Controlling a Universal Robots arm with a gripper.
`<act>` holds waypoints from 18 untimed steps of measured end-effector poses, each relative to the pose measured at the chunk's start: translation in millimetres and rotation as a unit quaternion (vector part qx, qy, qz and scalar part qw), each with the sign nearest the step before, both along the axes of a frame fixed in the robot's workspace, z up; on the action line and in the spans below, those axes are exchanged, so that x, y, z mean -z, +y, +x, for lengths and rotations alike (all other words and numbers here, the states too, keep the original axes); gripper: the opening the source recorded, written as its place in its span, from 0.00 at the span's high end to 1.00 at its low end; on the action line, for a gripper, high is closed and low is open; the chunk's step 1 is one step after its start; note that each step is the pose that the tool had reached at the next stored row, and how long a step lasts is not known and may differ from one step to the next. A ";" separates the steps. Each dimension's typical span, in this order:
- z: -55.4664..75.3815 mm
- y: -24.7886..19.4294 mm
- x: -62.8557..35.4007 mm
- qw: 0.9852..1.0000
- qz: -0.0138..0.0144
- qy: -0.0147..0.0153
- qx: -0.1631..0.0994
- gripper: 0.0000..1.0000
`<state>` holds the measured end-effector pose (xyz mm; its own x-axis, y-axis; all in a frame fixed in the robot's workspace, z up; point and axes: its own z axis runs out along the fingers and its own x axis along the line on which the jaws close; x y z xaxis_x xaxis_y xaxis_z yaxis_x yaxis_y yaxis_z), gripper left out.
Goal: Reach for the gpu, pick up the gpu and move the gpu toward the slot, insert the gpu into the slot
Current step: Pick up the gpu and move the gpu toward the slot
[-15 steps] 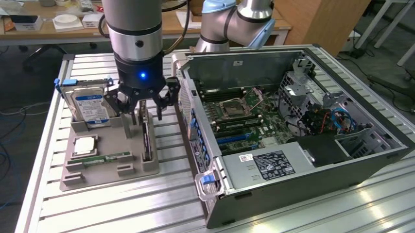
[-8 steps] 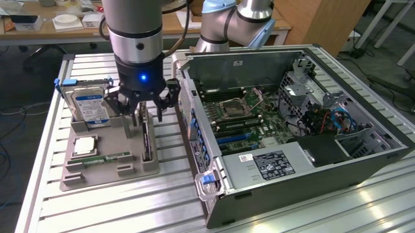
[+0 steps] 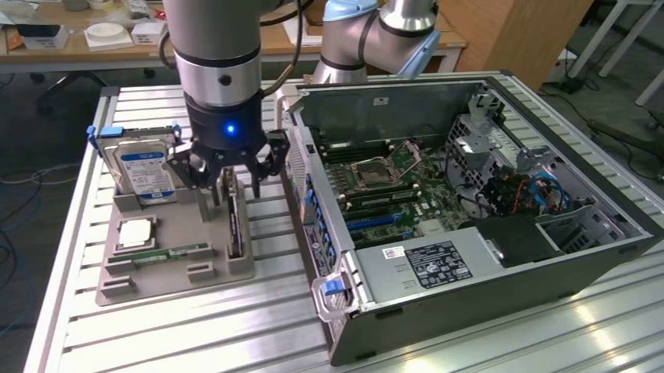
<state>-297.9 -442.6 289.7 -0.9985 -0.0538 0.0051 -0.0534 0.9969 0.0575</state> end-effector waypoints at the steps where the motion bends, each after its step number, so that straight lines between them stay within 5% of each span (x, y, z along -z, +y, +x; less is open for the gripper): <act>1: 0.0 -0.5 0.7 1.000 0.000 0.000 0.000 0.41; 18: 0.4 -3.2 9.3 1.000 0.000 0.000 -0.001 0.41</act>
<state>-297.5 -445.8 280.4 -0.9984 -0.0557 0.0052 -0.0553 0.9968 0.0575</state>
